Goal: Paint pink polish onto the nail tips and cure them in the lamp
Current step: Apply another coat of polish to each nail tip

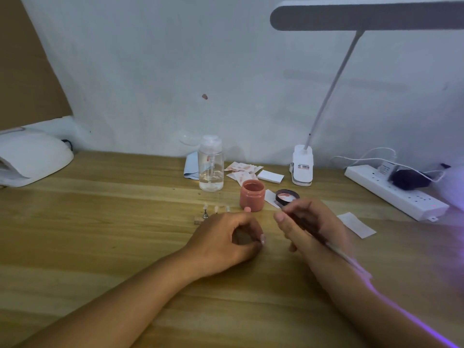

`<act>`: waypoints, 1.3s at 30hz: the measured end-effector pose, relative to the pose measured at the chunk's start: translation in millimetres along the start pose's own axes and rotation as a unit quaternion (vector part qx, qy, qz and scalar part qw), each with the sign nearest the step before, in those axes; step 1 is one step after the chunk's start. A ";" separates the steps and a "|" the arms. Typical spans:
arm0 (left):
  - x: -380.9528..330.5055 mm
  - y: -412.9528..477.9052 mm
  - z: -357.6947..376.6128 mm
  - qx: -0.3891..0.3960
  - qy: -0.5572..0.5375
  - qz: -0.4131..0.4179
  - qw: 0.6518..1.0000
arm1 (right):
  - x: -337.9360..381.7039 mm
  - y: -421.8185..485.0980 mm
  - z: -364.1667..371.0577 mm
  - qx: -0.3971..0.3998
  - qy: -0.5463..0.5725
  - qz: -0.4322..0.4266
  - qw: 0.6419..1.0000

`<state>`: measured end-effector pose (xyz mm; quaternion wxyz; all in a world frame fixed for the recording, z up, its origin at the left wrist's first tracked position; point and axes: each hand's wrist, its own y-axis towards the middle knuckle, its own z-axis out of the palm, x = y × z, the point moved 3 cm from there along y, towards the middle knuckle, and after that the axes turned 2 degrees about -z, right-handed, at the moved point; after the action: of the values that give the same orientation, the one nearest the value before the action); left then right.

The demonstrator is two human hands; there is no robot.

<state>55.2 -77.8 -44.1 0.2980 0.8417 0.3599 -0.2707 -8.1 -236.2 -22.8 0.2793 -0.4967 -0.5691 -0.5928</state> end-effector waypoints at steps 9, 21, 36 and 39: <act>-2.1 -0.3 1.6 -0.002 -0.017 -0.010 1.000 | 6.1 76.9 1.4 -0.004 -0.035 0.071 0.997; -2.5 -0.2 2.7 -0.013 -0.017 0.014 1.000 | -20.3 109.5 21.0 0.019 -0.190 0.086 0.978; -2.1 -2.1 4.7 -0.015 0.012 0.011 1.000 | -8.4 -6.5 -21.5 -0.010 0.081 0.099 0.992; -2.6 -1.3 3.4 -0.019 0.009 0.003 1.000 | -9.0 -11.2 -20.6 -0.004 0.080 0.098 0.992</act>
<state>51.9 -80.6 -45.1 0.3114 0.8395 0.3651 -0.2550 -20.6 -255.7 -32.5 0.3782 -0.5023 -0.4914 -0.6026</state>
